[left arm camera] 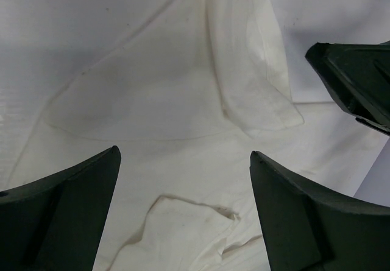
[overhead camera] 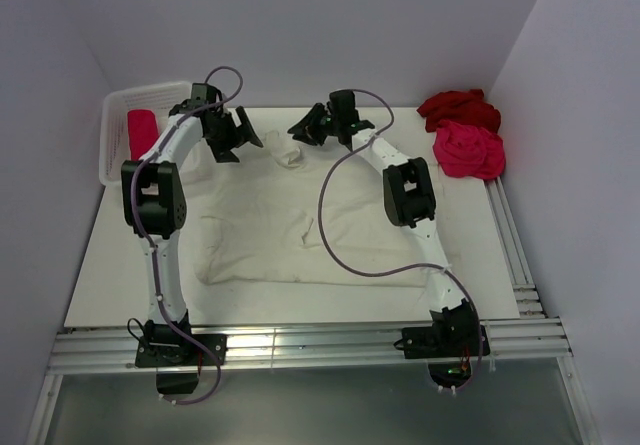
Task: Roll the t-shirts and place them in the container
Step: Fold the tshirt
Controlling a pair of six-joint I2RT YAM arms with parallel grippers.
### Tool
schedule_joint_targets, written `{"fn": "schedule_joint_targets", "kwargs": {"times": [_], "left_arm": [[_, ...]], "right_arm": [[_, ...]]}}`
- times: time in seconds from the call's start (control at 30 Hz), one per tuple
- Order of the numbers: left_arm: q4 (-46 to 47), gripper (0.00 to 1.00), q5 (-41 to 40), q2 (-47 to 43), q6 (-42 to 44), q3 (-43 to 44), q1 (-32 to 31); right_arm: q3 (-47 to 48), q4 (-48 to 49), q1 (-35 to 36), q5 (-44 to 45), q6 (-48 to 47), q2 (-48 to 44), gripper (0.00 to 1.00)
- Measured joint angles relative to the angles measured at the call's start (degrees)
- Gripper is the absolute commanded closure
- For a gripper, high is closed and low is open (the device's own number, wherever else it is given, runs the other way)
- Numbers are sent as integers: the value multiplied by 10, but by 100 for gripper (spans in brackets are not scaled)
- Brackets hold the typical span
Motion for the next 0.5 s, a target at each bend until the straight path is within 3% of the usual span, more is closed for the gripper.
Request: {"fn": "schedule_joint_targets", "kwargs": {"times": [0.17,0.2,0.27,0.5], "left_arm": [[8,9,10,7,-5,7,8],[12,10,15,7,-8,7,7],[23,10,24,8,-12,7,5],[55,10,42,32,-41,21,-12]], "right_arm": [[-18,-1,-22,-1,-17,-10,53],[-32,-4,-24,-1,-24,-16,43],[-54,-12,-25,-2,-40,-26,40],[-76,-61,-18,-25,-107,-45,36]]}}
